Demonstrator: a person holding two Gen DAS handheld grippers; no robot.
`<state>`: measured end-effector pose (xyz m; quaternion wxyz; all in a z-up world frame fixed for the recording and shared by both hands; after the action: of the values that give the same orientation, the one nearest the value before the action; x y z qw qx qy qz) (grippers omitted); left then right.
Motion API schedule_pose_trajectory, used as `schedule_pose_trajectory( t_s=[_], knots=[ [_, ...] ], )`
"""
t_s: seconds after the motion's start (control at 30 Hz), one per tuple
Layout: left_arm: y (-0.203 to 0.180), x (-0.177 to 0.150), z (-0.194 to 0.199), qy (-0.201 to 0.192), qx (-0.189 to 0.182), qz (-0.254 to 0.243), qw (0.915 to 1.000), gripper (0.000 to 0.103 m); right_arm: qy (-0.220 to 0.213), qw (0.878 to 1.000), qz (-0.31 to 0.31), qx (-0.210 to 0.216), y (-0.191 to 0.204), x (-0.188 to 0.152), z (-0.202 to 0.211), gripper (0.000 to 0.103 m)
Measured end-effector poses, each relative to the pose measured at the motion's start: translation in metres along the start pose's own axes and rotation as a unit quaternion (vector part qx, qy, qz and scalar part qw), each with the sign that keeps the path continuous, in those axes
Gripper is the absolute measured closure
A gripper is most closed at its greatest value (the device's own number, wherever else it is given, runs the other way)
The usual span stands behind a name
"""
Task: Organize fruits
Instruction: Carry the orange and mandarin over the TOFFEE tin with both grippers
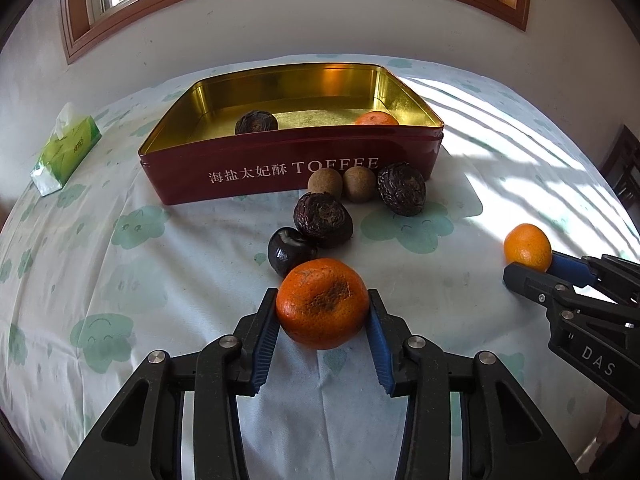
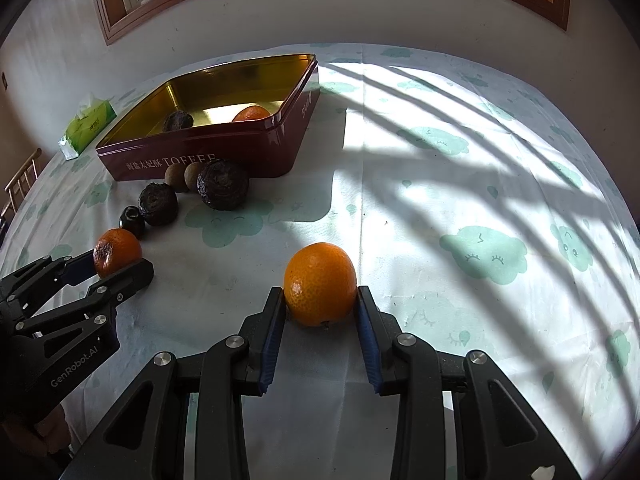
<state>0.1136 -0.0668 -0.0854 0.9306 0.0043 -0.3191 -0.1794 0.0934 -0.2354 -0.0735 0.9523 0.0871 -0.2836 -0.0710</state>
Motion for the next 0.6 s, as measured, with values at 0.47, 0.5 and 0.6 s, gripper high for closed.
schedule_pose_trajectory(
  t_s=[0.47,0.5,0.6],
  knots=[
    [0.012,-0.009,0.017,-0.014,-0.005,0.016,0.9998,0.06,0.0,1.0,0.0,-0.007,-0.001,0.001,-0.001,0.07],
    [0.014,-0.009,0.018,-0.015,-0.004,0.018,0.9997,0.06,0.0,1.0,0.0,-0.008,-0.002,0.001,-0.001,0.07],
    [0.018,-0.01,0.02,-0.017,-0.004,0.026,0.9995,0.06,0.001,1.0,0.0,-0.008,-0.002,0.002,-0.001,0.07]
  ],
)
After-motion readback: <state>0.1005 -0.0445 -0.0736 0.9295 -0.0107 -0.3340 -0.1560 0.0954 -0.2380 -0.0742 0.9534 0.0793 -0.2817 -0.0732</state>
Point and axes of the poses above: each gripper's, at about its wrist camera, not at the fingertips, and z roughly against the way its jaws point, y to its left, x to its top, the point moved 5 cm from there along -z, roughly the way its jaws point, and after that the axes turned 13 degrees about -z, right-handed, at the moved point
